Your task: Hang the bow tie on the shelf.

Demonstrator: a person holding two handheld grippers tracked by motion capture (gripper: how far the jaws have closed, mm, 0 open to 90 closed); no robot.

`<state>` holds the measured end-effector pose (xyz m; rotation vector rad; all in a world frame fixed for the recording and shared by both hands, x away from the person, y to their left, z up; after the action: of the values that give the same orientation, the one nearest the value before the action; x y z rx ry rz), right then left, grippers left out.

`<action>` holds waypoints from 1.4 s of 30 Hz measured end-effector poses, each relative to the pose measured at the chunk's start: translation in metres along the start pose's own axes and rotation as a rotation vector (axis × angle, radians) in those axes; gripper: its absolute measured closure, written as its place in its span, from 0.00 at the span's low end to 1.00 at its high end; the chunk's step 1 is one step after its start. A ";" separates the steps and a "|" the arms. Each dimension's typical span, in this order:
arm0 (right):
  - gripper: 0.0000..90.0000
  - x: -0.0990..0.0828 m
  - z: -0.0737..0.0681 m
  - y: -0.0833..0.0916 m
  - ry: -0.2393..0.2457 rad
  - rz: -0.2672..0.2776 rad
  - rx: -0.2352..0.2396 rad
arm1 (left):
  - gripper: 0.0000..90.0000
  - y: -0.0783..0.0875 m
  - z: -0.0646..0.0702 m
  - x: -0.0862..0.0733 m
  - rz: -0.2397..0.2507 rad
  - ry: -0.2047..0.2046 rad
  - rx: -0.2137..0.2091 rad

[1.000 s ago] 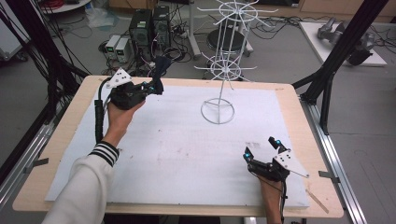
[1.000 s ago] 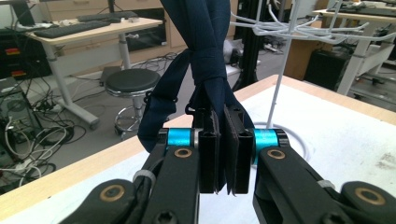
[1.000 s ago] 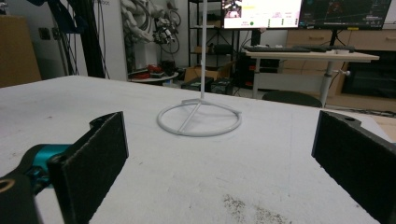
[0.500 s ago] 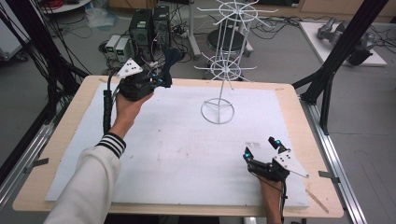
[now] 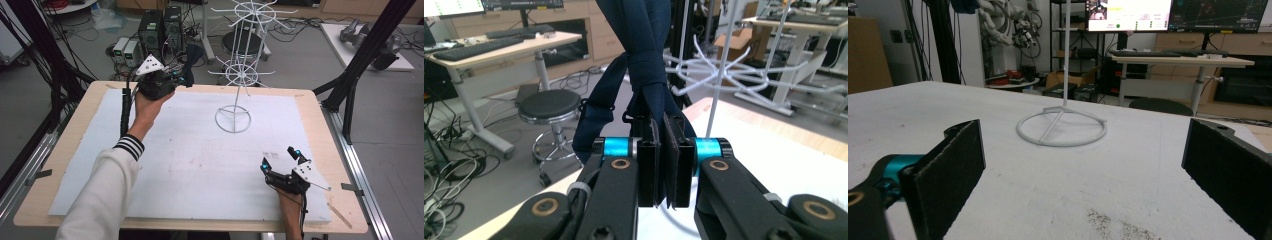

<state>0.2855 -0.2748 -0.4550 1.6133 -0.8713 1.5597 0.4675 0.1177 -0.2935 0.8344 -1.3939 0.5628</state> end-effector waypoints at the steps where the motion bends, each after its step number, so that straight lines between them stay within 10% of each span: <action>1: 0.03 0.000 0.000 0.000 -0.003 -0.001 0.000 | 0.95 -0.003 0.001 0.001 0.004 0.001 -0.001; 42: 0.03 0.000 0.001 0.000 -0.016 0.000 -0.004 | 0.95 -0.048 0.032 0.009 -0.011 -0.013 -0.070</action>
<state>0.2857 -0.2754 -0.4552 1.6257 -0.8824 1.5461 0.4865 0.0623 -0.2935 0.7901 -1.4124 0.4977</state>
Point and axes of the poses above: each handheld gripper's, and its own axes: y roughly backward along the jaws, x roughly out of its top, z roughly to its right, the point moved 2 cm from there along -y, roughly forward along the jaws, and after that the axes turned 7 degrees about x, right-handed, at the moved point
